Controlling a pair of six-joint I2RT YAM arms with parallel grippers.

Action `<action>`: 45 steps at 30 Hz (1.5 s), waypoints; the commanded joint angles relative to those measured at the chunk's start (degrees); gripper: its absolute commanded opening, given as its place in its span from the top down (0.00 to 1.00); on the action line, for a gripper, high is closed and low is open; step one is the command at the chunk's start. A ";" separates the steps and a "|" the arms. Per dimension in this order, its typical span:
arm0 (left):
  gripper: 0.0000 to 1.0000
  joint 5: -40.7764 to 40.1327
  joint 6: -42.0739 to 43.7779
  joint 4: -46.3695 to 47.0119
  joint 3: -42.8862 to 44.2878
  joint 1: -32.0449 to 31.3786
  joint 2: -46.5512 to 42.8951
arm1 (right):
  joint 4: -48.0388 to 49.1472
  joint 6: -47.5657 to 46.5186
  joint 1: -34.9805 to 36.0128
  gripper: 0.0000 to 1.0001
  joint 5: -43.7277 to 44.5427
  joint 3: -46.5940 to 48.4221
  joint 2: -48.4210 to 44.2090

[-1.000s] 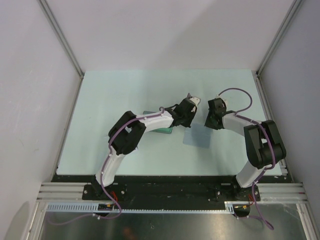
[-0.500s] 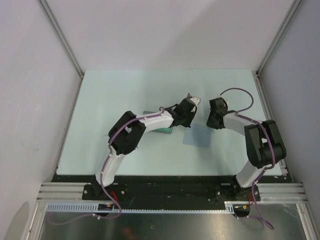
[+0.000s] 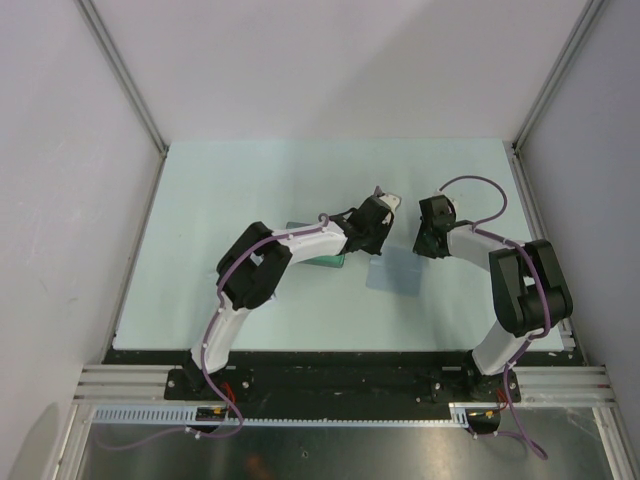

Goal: Organize the sunglasses
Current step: Pick up the glasses cleaning cloth from the center of the board, then fold the glasses cleaning cloth at the center of the board.

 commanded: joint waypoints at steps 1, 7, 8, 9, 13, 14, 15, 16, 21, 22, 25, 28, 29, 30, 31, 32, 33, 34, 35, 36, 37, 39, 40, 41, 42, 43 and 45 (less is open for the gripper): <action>1.00 0.67 0.37 -1.72 1.84 -0.07 -2.10 | -1.32 -1.12 0.05 1.00 0.31 0.99 -1.28; 1.00 0.59 0.55 -1.81 2.10 -0.07 -3.60 | -1.40 -1.47 0.57 1.00 0.48 0.91 -2.95; 1.00 0.59 0.64 -1.81 2.02 -0.07 -3.69 | -1.49 -1.56 0.66 1.00 0.57 0.90 -3.13; 1.00 0.41 0.64 -1.81 2.02 -0.07 -4.03 | -1.58 -1.56 0.75 1.00 0.57 0.99 -3.30; 1.00 0.50 0.73 -1.89 2.02 -0.07 -4.65 | -2.02 -1.47 1.10 1.00 0.83 0.91 -4.79; 1.00 0.50 0.90 -1.89 1.93 -0.07 -4.91 | -2.19 -1.30 1.19 1.00 0.92 0.99 -5.06; 0.99 0.50 0.99 -1.89 1.84 -0.07 -5.00 | -2.72 -1.38 1.36 1.00 0.92 0.99 -5.32; 1.00 0.59 0.99 -1.89 1.58 -0.07 -5.27 | -2.81 -1.47 1.63 1.00 1.01 0.99 -5.50; 0.99 1.11 0.81 -1.81 0.52 -0.16 -6.59 | -3.60 -1.82 1.98 1.00 1.27 0.99 -6.82; 1.00 1.29 0.73 -1.89 0.26 -0.16 -6.93 | -3.86 -1.82 2.15 1.00 1.19 0.99 -6.91; 1.00 1.73 0.46 -1.81 -0.53 -0.16 -7.46 | -4.91 -1.65 2.16 1.00 1.27 0.91 -7.78; 1.00 1.82 0.81 -1.72 -1.50 -0.34 -8.08 | -6.15 -1.91 2.33 1.00 0.84 0.90 -8.66; 1.00 1.64 0.99 -1.81 -1.76 -0.42 -8.25 | -6.50 -2.00 2.33 1.00 0.66 0.90 -8.84; 1.00 1.55 1.08 -1.81 -2.02 -0.51 -8.43 | -6.85 -2.09 2.42 1.00 0.40 0.99 -9.36; 1.00 1.64 1.16 -1.72 -2.72 -0.60 -8.61 | -7.03 -2.17 2.51 1.00 0.13 0.99 -9.54; 1.00 1.64 1.16 -1.81 -2.99 -0.60 -8.96 | -7.55 -2.09 2.51 1.00 0.04 0.99 -9.80; 0.99 1.82 1.08 -1.81 -3.25 -0.69 -9.13 | -7.99 -2.17 2.51 1.00 -0.13 0.99 -10.24; 1.00 1.99 1.08 -1.72 -3.78 -0.69 -9.22 | -8.26 -2.26 2.68 1.00 -0.39 0.99 -10.42; 1.00 1.99 0.99 -1.81 -3.96 -0.69 -9.48 | -8.95 -2.17 2.60 1.00 -0.48 0.99 -10.60; 1.00 1.99 0.99 -1.81 -4.22 -0.86 -9.92 | -9.31 -2.17 2.94 1.00 -0.66 0.99 -10.77; 0.99 2.08 0.99 -1.81 -4.66 -0.86 -10.10 | -9.66 -2.17 2.95 1.00 -0.57 0.99 -11.04; 1.00 2.26 0.99 -1.72 -5.01 -1.13 -10.28 | -10.54 -2.09 3.03 1.00 -0.49 0.99 -11.30; 0.99 2.52 0.99 -1.81 -5.36 -1.21 -10.89 | -10.72 -2.17 3.21 1.00 -0.57 0.99 -11.74; 0.99 2.52 0.99 -1.81 -5.45 -1.22 -11.07 | -11.07 -2.17 3.12 1.00 -0.57 0.99 -11.91; 0.99 2.61 0.99 -1.81 -5.54 -1.39 -11.16 | -11.24 -2.17 3.21 1.00 -0.49 0.99 -12.09; 1.00 2.61 1.08 -1.81 -5.80 -1.48 -11.68 | -11.25 -2.17 3.30 1.00 -0.57 0.99 -12.18; 1.00 2.70 1.08 -1.72 -6.16 -1.74 -12.03 | -11.77 -2.00 3.47 1.00 -0.75 0.99 -12.44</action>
